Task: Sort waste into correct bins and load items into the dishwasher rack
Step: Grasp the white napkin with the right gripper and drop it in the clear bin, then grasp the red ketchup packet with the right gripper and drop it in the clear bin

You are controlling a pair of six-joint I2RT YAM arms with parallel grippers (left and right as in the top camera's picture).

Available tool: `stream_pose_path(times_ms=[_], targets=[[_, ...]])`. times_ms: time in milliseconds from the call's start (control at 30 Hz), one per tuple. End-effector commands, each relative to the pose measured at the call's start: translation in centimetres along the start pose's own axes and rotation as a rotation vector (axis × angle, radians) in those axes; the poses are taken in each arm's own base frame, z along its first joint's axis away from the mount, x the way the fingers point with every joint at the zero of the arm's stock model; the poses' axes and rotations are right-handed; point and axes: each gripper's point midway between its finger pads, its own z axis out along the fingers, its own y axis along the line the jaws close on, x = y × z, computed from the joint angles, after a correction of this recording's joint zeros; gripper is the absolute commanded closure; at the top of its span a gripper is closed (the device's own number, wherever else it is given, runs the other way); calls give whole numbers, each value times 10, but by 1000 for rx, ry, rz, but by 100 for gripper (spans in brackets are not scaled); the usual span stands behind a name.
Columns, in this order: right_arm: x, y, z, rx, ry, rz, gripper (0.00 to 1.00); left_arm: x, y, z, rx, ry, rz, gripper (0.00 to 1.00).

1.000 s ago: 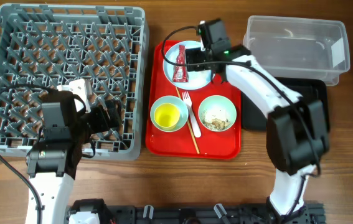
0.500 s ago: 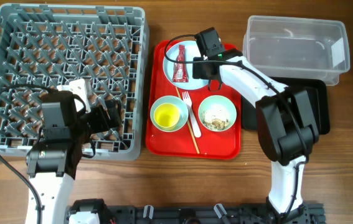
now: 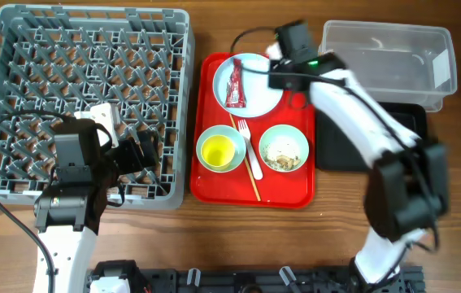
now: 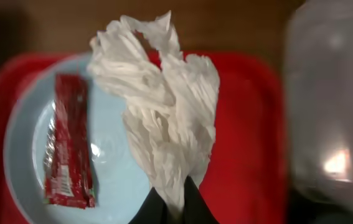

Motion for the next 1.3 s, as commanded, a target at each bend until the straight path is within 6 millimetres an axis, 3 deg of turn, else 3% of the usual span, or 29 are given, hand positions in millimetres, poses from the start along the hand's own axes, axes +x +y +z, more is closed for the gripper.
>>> stream_pose_path(times_ms=[0,67,100,167,233,267,400,500,633,767,867,1000,1100,1200,1267], targets=[[-53,-71,-53,131,-162,109,88,-9,-5,-5,21,-24,-3,0],[-57,-104,-54,173,-161,164,80,-9,-5,-5,21,-24,-3,0],[-58,-119,-53,188,-158,191,70,-9,-5,-5,21,-24,-3,0],[-70,-123,-51,95,-180,226,11,-9,-5,-5,21,-24,-3,0],[-86,-100,-55,-82,-217,155,10,-9,-5,-5,21,-24,-3,0],[-91,-78,-59,-206,-223,132,11,-9,-5,-5,21,-24,-3,0],[-72,-9,-67,-425,-148,73,12,-9,-5,-5,21,-23,-3,0],[-46,36,-67,-423,-109,-46,11,-9,-5,-5,21,-24,-3,0],[-19,69,-61,-276,-120,-148,11,-9,-5,-5,21,-23,-3,0],[7,94,-43,-232,-82,-198,12,-9,-5,-5,21,-24,-3,0],[22,99,-32,-226,-20,-214,13,-8,-5,-5,20,-21,-4,0],[-23,103,-84,-242,-46,-234,10,-7,-5,-5,19,-17,-4,0],[-45,106,-114,-260,-66,-248,4,-7,-5,-5,19,-17,-4,0],[-46,106,-107,-276,-38,-226,1,-7,-5,-5,19,-17,-4,0],[-40,109,-83,-262,-7,-211,0,-7,-5,-5,19,-17,-4,0]])
